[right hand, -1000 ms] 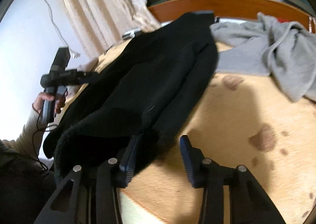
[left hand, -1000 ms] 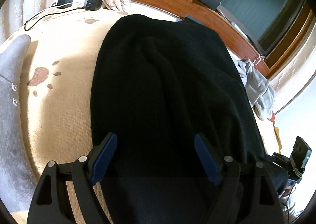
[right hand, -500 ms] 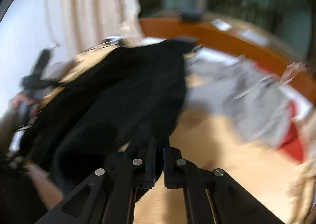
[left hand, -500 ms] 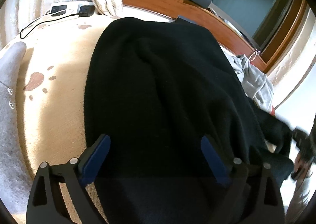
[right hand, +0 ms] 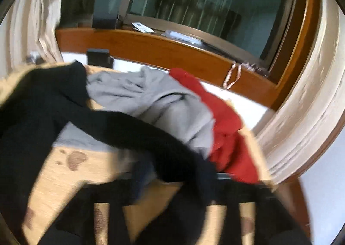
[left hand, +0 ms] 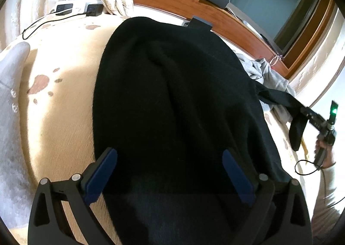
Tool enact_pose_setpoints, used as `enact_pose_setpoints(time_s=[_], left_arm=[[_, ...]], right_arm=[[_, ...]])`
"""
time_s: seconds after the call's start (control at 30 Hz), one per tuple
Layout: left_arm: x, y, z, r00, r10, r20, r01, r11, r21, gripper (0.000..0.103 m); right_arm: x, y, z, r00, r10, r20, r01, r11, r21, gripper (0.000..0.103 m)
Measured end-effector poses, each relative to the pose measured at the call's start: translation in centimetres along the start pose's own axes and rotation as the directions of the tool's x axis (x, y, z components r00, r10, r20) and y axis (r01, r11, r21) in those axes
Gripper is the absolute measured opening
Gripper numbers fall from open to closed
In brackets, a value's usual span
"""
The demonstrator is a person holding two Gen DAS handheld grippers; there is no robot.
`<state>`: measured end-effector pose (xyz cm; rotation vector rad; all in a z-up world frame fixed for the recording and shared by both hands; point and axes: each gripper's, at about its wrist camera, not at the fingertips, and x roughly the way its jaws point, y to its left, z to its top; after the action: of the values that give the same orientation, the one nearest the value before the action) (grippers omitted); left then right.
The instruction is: Fold clothes
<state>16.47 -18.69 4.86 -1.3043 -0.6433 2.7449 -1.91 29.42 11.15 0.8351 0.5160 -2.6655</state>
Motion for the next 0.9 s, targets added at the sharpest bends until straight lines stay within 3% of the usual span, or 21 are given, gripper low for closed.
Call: enact_pose_setpoints(time_s=[0.03, 0.13, 0.23, 0.3, 0.37, 0.5, 0.73, 0.83, 0.9], left_arm=[[-0.2, 0.1, -0.1, 1.000, 0.006, -0.003, -0.006, 1.000, -0.002, 0.099], [-0.8, 0.2, -0.5, 1.000, 0.027, -0.007, -0.027, 1.000, -0.011, 0.099], [-1.5, 0.8, -0.9, 1.000, 0.012, 0.001, -0.012, 0.998, -0.063, 0.099], [-2.0, 1.2, -1.3, 1.000, -0.010, 0.007, 0.010, 0.994, -0.113, 0.099], [-2.6, 1.7, -1.9, 1.000, -0.010, 0.005, 0.011, 0.990, -0.144, 0.099], [-3.8, 2.2, -3.3, 0.999, -0.038, -0.010, 0.035, 0.986, -0.165, 0.099], [-5.3, 2.2, -5.1, 0.999, -0.047, -0.026, 0.041, 0.981, -0.190, 0.099], [-5.1, 1.2, -5.4, 0.999, -0.010, -0.034, 0.006, 0.990, -0.139, 0.099], [-4.8, 0.0, -5.6, 0.999, 0.029, -0.041, -0.032, 0.996, -0.084, 0.099]], right_arm=[[-0.1, 0.0, -0.4, 0.999, 0.031, 0.015, -0.031, 0.999, 0.031, 0.088], [-1.4, 0.2, -1.2, 0.988, 0.131, 0.083, -0.140, 0.983, 0.117, 0.088], [-3.3, 1.5, -1.5, 0.961, 0.218, 0.171, -0.246, 0.955, 0.163, 0.088], [-4.1, 2.9, -1.2, 0.933, 0.296, 0.203, -0.329, 0.931, 0.156, 0.088], [-4.7, 4.7, -1.1, 0.892, 0.401, 0.208, -0.432, 0.892, 0.133, 0.088], [-4.0, 9.3, -1.3, 0.816, 0.561, 0.139, -0.573, 0.816, 0.071, 0.088], [-3.1, 13.7, -1.6, 0.734, 0.670, 0.105, -0.676, 0.736, 0.032, 0.088], [-2.7, 14.0, -1.5, 0.711, 0.694, 0.115, -0.701, 0.712, 0.038, 0.088], [-2.5, 14.1, -1.4, 0.707, 0.696, 0.125, -0.705, 0.709, 0.035, 0.088]])
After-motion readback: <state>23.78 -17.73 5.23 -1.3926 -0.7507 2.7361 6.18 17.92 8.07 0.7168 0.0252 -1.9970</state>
